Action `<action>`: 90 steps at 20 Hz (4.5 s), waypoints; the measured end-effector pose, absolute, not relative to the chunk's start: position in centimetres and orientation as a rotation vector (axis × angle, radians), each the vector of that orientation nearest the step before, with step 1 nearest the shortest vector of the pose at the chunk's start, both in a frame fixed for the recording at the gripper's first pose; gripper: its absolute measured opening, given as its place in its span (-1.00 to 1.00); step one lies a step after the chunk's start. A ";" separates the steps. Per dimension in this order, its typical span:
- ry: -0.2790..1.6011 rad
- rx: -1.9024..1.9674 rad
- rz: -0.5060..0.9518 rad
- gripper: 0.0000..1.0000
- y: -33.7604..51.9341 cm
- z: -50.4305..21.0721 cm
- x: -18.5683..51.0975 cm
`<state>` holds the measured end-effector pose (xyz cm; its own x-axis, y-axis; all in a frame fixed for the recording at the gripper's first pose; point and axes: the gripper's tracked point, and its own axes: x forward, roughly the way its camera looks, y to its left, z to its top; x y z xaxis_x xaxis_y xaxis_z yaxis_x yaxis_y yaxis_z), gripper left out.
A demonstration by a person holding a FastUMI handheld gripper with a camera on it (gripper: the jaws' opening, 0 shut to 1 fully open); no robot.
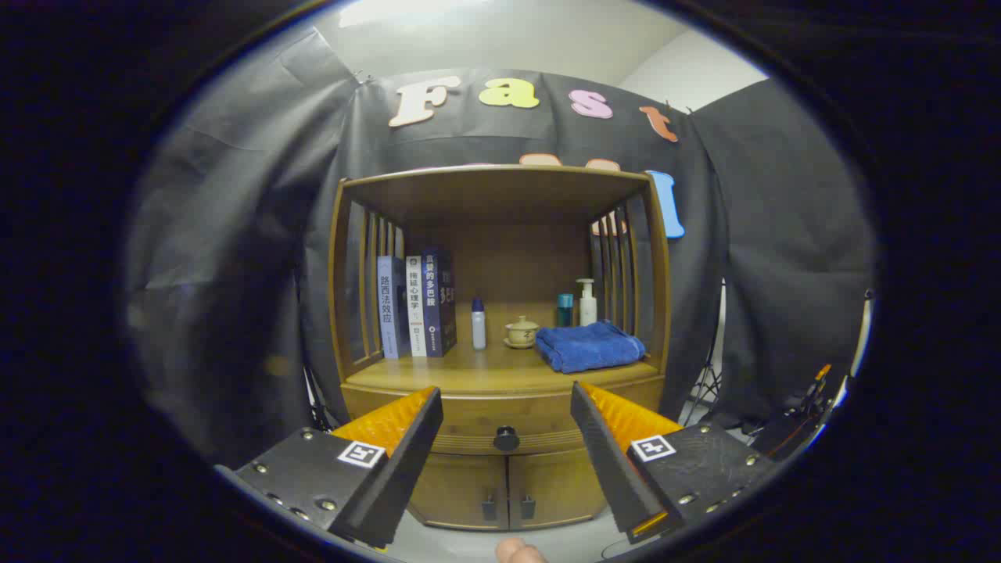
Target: Pull open the drawer, take out the items inside it, and place them on the countertop above the cabinet.
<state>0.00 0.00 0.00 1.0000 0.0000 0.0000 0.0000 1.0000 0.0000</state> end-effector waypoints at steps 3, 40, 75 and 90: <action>0.003 -0.051 -0.012 0.97 0.0 -0.8 -0.2; 0.071 0.054 -0.035 0.97 -4.9 -7.9 7.2; 0.156 -0.094 0.075 -0.38 0.4 -19.4 16.3; 0.223 -0.076 0.072 -0.56 -0.7 -19.8 3.4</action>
